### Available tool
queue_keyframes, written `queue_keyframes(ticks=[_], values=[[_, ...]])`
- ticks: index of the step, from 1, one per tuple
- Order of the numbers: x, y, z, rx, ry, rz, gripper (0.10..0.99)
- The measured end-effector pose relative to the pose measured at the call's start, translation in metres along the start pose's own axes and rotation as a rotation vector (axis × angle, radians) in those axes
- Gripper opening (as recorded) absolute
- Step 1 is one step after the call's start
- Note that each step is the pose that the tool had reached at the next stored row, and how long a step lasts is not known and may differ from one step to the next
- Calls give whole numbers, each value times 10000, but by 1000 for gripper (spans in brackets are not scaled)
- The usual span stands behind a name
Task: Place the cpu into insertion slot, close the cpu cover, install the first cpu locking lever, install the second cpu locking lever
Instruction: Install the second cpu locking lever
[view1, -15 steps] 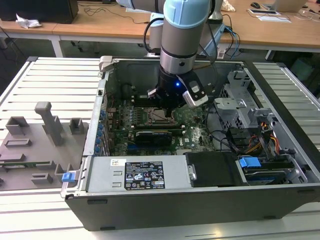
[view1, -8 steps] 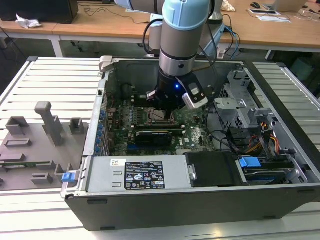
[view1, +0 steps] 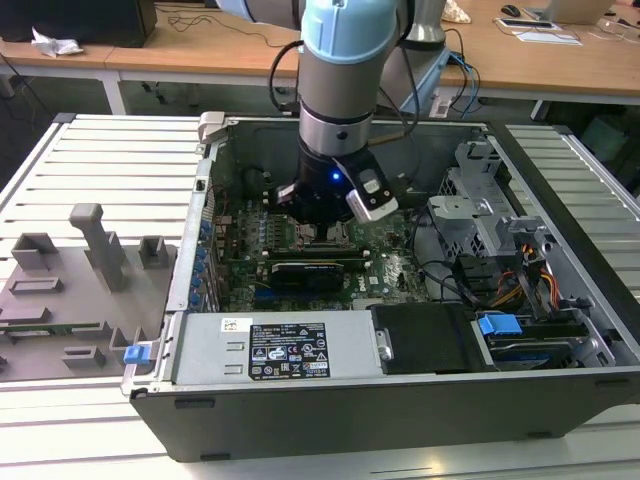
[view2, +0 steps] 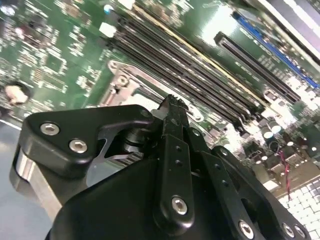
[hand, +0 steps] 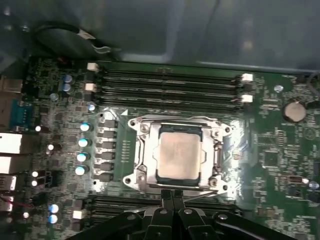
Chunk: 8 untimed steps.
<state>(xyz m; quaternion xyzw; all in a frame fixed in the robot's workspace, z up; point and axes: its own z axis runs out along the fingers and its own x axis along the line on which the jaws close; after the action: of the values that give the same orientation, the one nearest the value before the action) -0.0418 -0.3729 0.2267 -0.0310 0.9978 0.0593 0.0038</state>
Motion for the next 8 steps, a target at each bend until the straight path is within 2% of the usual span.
queue_keyframes(ticks=[3,5,8], values=[[34,-6,65,-9,1,0,106],[78,-30,69,-178,-12,0,106],[174,-72,64,-345,-22,0,106]])
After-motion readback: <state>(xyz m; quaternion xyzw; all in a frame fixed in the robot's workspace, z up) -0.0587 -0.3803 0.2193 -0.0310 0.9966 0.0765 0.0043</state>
